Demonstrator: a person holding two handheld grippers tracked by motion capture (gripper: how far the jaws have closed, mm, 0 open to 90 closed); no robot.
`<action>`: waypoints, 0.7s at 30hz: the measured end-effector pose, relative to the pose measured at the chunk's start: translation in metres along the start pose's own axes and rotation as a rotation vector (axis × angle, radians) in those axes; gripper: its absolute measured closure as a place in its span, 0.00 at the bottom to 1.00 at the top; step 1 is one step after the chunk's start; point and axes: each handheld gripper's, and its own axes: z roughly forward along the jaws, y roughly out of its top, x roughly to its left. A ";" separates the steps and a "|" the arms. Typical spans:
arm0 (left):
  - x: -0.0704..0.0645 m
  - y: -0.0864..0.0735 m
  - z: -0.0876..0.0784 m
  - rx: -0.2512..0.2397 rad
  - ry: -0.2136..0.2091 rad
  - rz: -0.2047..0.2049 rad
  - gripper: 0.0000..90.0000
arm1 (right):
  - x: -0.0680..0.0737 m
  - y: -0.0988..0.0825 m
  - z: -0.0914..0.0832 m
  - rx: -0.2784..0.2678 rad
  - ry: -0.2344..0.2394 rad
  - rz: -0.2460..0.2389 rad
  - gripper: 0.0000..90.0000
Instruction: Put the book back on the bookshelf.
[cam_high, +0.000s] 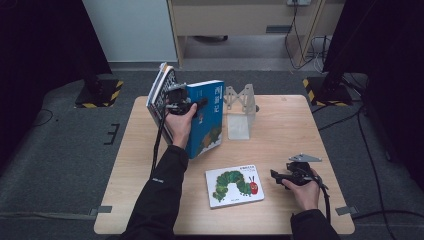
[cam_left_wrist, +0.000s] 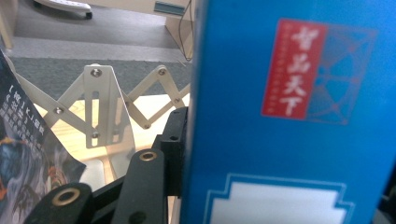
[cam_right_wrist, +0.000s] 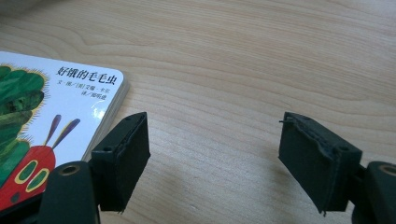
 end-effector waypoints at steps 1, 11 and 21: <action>0.000 0.001 0.001 -0.002 0.004 -0.004 0.66 | -0.001 0.000 0.000 0.001 -0.001 -0.001 0.27; -0.005 0.013 0.025 -0.007 0.050 0.049 0.66 | -0.002 0.000 0.000 0.001 -0.005 -0.009 0.27; -0.006 0.007 0.027 -0.049 0.060 0.067 0.65 | -0.003 0.000 -0.001 -0.005 -0.006 -0.012 0.27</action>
